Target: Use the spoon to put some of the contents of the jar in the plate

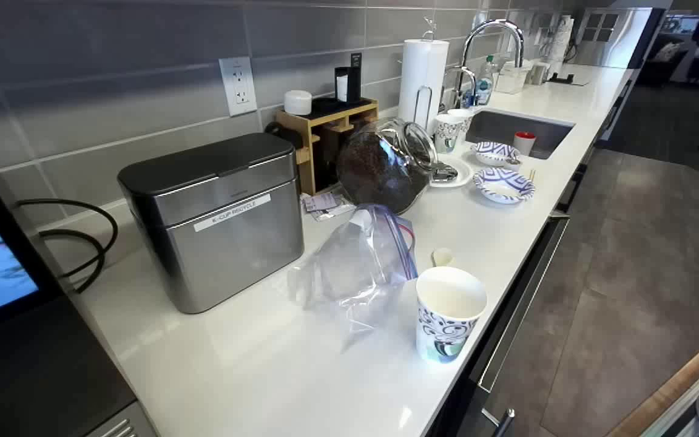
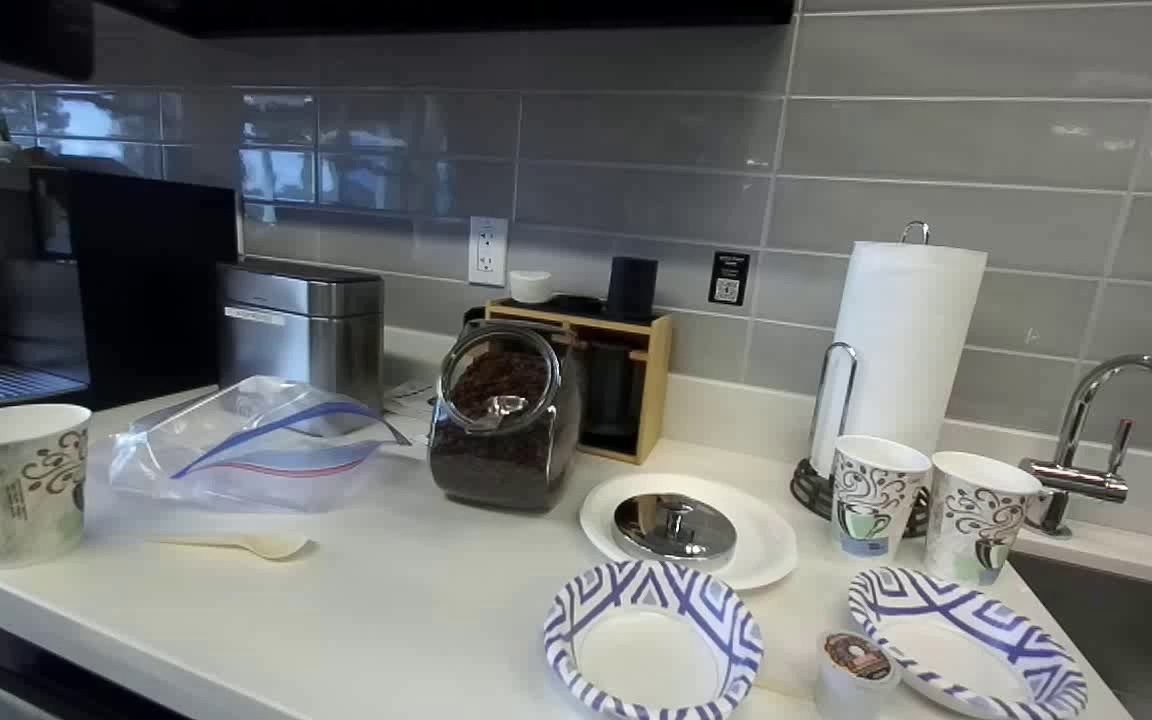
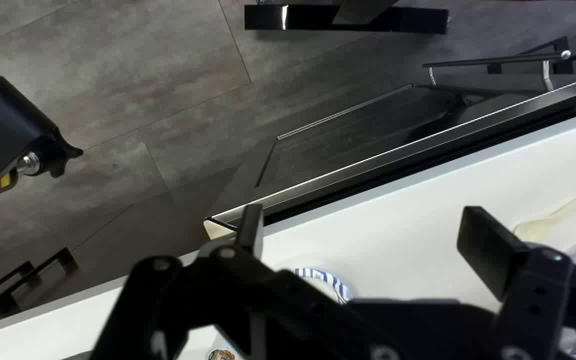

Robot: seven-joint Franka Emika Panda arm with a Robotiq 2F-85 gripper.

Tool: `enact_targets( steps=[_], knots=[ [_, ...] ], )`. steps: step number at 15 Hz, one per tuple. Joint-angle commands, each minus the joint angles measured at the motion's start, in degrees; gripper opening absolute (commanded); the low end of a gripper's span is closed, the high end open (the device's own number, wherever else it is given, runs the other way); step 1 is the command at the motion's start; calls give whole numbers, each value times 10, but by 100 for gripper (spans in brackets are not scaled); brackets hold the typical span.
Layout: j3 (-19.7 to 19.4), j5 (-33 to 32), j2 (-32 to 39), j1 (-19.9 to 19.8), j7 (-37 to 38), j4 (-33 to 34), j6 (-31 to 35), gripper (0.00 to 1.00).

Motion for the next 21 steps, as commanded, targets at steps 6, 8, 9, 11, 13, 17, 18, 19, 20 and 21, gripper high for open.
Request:
enact_targets(
  steps=[6, 8, 9, 11, 13, 17, 18, 19, 20, 21],
  knots=[
    [-5, -3, 0, 8, 4, 2, -2, 100],
    [-5, -3, 0, 8, 4, 2, -2, 100],
    [2, -7, 11, 13, 7, -2, 21, 100],
    [8, -3, 26, 32, 1, -15, 101, 100],
    [-1, 25, 40, 59, -17, -31, 206, 100],
    [-30, 110, 106, 119, -81, -44, 349, 100],
    [-39, 136, 125, 136, -107, -42, 364, 100],
    [-48, 162, 142, 151, -134, -38, 369, 100],
    [-57, 185, 159, 165, -163, -34, 367, 100],
    [-64, 205, 176, 176, -191, -28, 357, 100]
  ],
)
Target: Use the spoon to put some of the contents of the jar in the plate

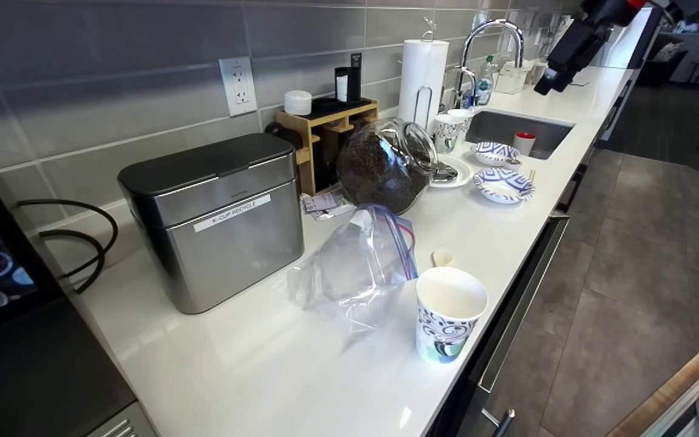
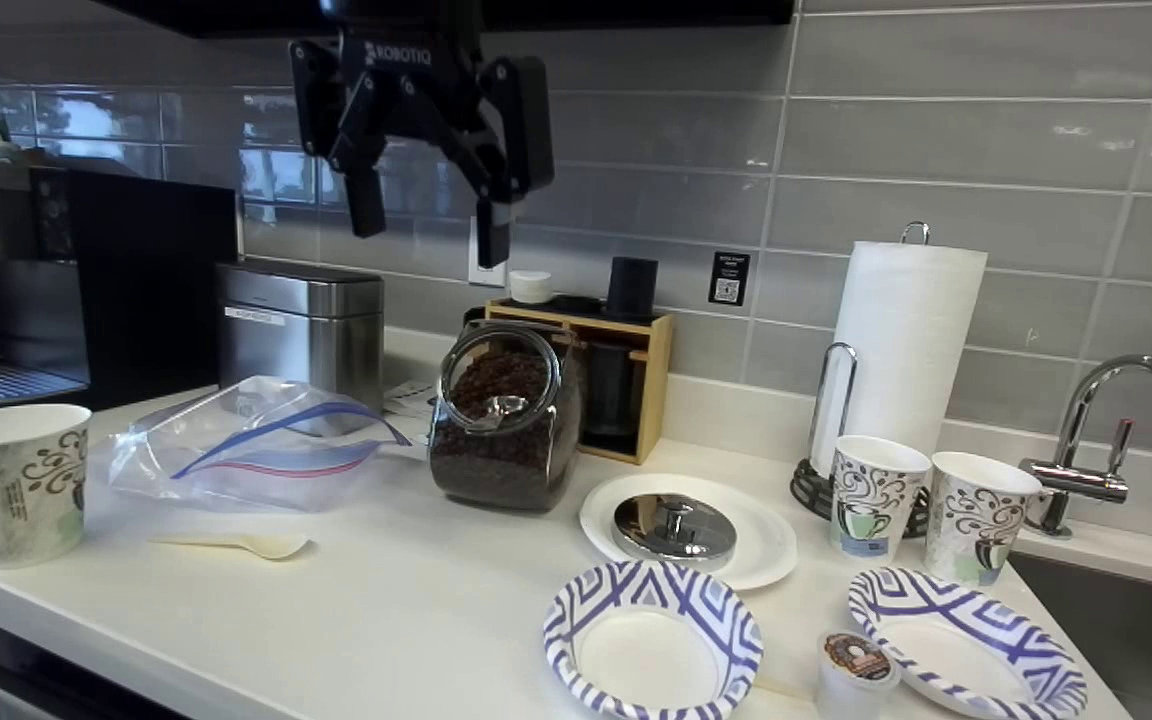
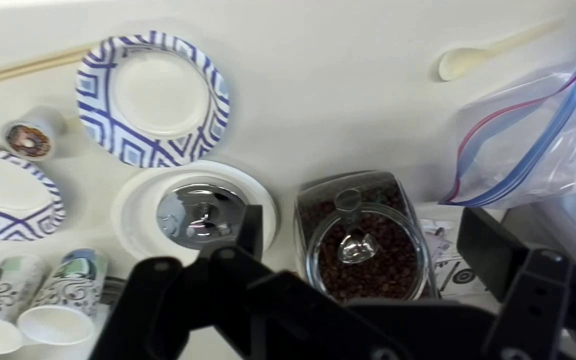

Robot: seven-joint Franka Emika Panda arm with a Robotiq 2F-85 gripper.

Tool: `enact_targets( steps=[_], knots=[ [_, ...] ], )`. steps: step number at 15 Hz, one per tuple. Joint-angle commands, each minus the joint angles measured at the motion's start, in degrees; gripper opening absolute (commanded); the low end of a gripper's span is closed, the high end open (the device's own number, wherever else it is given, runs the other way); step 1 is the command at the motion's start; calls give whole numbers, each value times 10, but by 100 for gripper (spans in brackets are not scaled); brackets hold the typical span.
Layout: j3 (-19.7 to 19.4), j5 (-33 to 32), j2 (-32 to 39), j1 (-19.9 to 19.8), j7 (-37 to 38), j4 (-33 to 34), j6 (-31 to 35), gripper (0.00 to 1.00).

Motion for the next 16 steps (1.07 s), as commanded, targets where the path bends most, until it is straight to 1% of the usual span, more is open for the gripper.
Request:
enact_targets(
  steps=[1, 2, 5, 9, 10, 11, 16],
  knots=[
    [-27, 66, 75, 42, -93, 26, -30, 100],
    [-3, 46, 33, 11, -57, 4, -5, 100],
    [-4, 60, 68, 19, -83, 13, -10, 100],
    [-4, 61, 73, 19, -86, 18, -11, 100],
    [0, 53, 86, 14, -78, 21, -6, 100],
    [-9, 73, 100, 23, -100, 24, 0, 100],
    [0, 68, 155, 21, -123, 40, 20, 100]
  ],
)
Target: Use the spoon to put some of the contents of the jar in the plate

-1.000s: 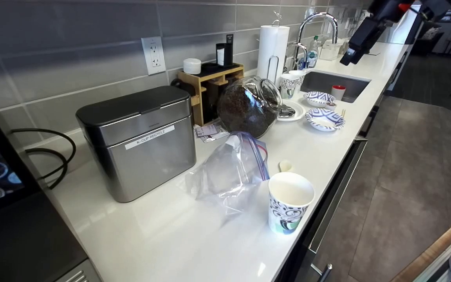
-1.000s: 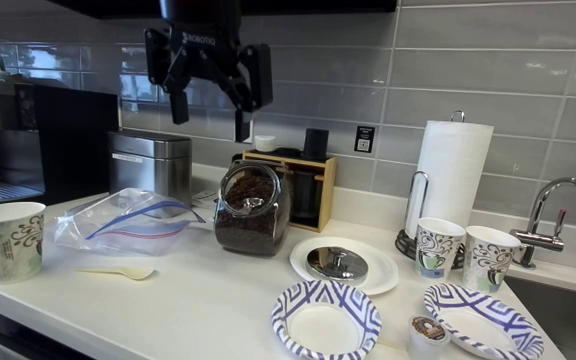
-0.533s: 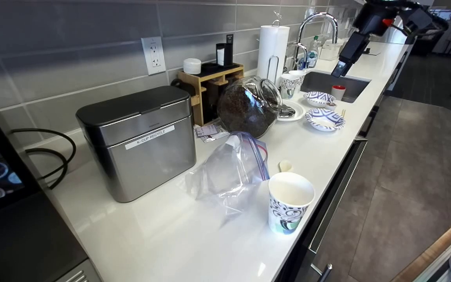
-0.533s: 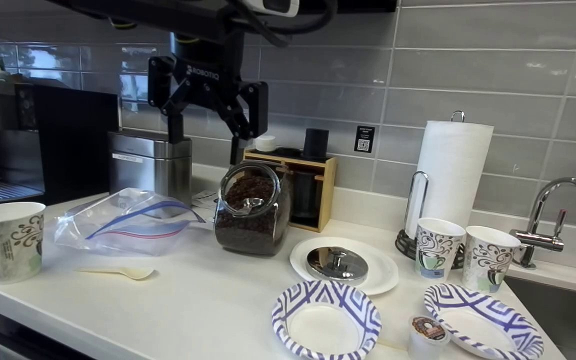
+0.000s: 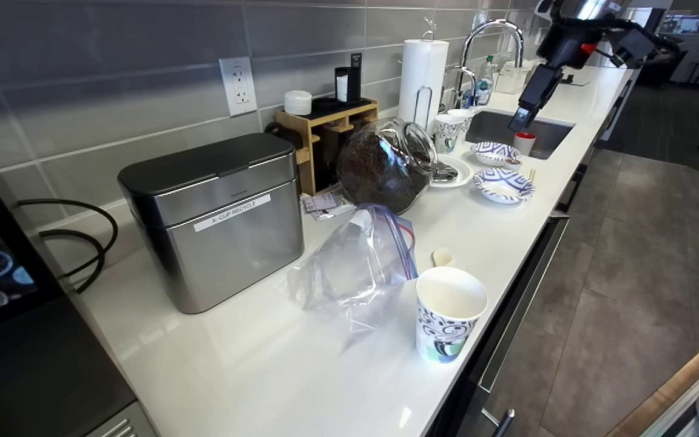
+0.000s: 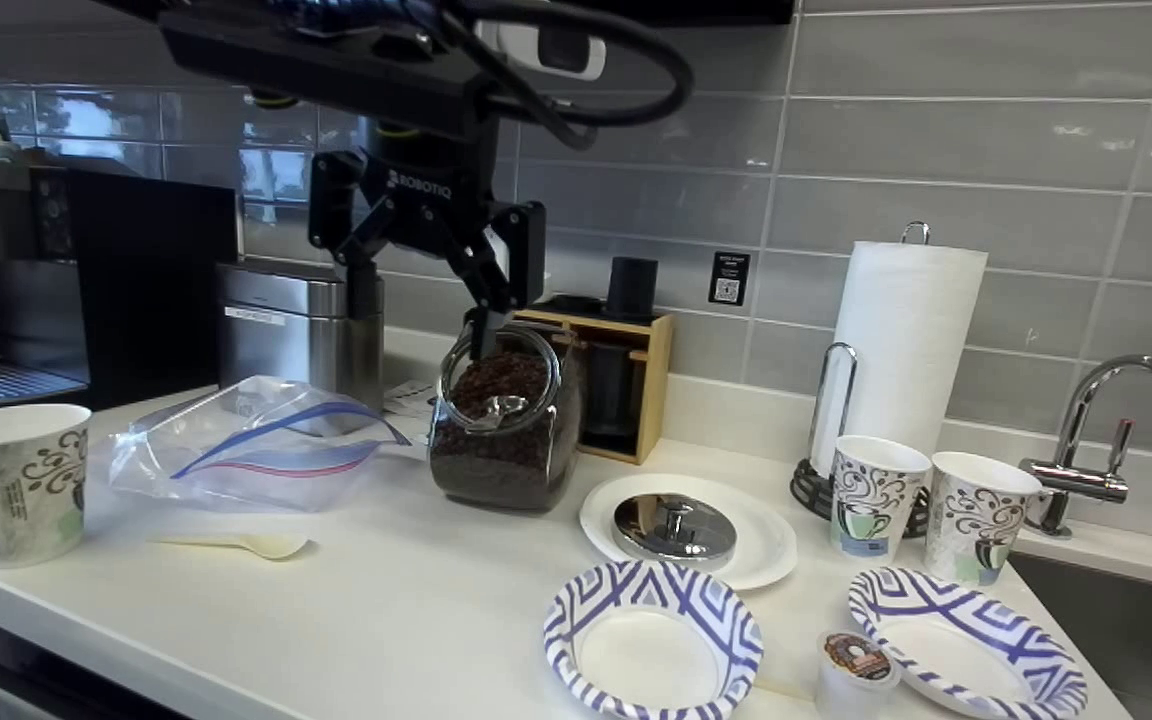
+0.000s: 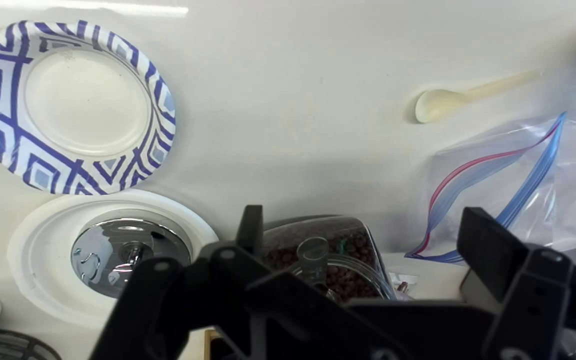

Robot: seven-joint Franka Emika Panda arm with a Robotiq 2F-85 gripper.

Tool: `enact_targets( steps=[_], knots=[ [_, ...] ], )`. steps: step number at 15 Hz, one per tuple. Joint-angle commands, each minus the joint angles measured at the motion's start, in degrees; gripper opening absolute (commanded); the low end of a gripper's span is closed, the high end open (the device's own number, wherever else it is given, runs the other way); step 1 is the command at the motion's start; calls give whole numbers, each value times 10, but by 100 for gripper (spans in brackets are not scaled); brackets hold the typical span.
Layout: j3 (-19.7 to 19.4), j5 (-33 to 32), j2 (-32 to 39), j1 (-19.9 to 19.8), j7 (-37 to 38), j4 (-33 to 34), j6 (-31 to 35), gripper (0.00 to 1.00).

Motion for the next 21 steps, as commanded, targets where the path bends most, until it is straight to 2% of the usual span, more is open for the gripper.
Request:
enact_targets(
  steps=[1, 10, 16, 21],
  knots=[
    [15, 15, 61, -7, -29, 24, 23, 100],
    [37, 59, 147, -15, -108, 44, 99, 100],
    [45, 143, 185, -29, -216, 62, 103, 100],
    [49, 253, 222, -51, -329, 85, 77, 100]
  ],
)
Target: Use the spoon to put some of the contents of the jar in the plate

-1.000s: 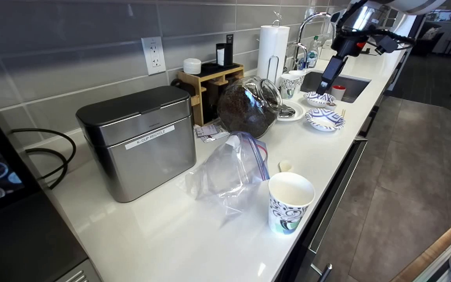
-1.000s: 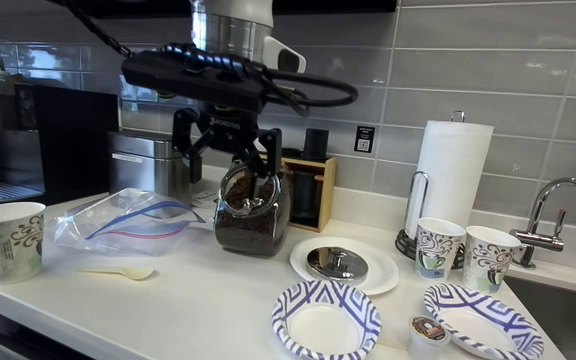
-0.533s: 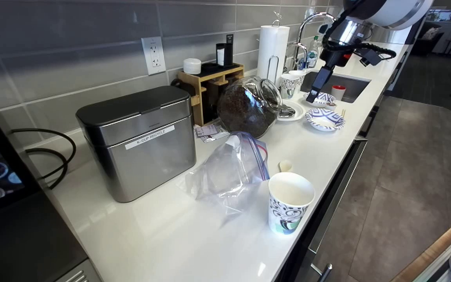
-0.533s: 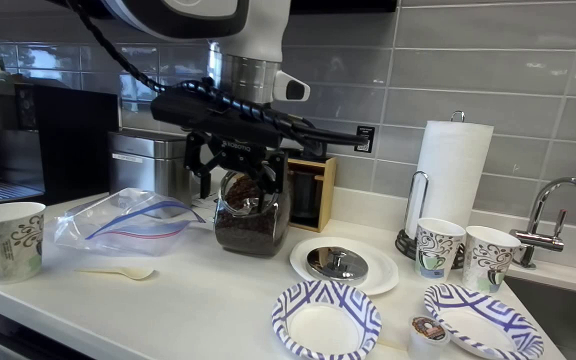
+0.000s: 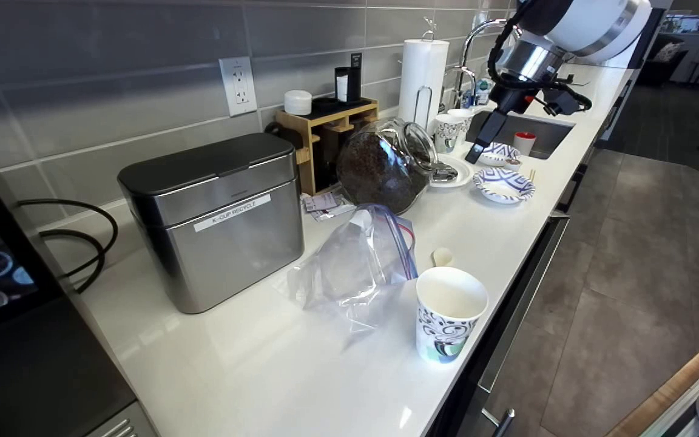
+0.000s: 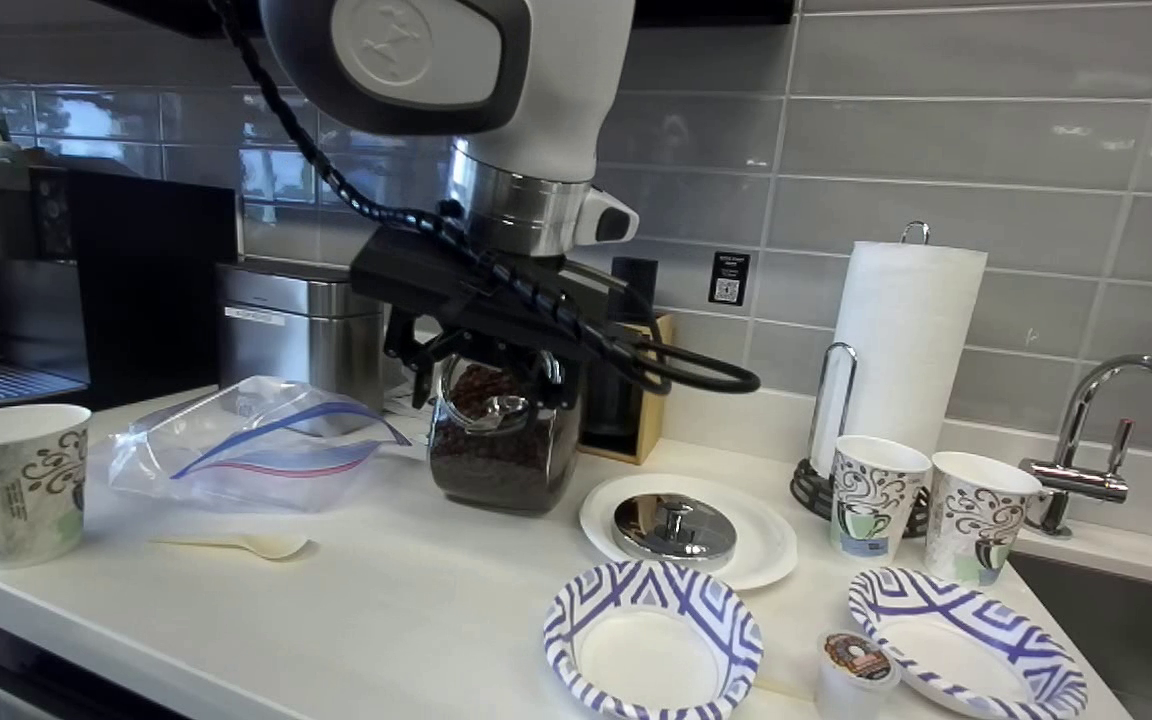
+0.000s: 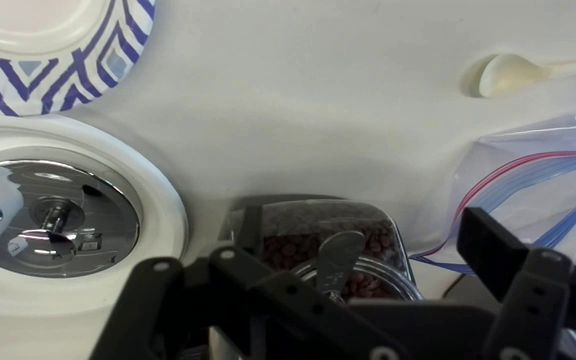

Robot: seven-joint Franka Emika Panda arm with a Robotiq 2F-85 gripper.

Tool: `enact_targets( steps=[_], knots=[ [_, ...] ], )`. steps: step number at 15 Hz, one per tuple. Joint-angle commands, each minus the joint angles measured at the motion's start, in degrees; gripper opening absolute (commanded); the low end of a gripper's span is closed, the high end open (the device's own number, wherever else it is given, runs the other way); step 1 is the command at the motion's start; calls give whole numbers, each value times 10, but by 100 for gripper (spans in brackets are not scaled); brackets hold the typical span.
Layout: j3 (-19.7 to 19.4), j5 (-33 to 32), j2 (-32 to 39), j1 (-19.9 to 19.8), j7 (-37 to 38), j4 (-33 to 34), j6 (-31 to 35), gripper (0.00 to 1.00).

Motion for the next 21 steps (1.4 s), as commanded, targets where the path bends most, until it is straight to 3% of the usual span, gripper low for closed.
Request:
enact_targets(
  steps=[1, 2, 3, 9, 14, 21],
  knots=[
    [12, 83, 41, -29, -85, 30, -33, 100],
    [14, 87, 54, -38, -78, 40, -54, 100],
    [27, 59, 23, -40, -55, 13, -19, 100],
    [30, 84, 53, -58, -72, 38, -47, 100],
    [28, 156, 84, -90, -143, 71, -125, 100],
    [28, 162, 145, -132, -150, 139, -252, 100]
  ],
)
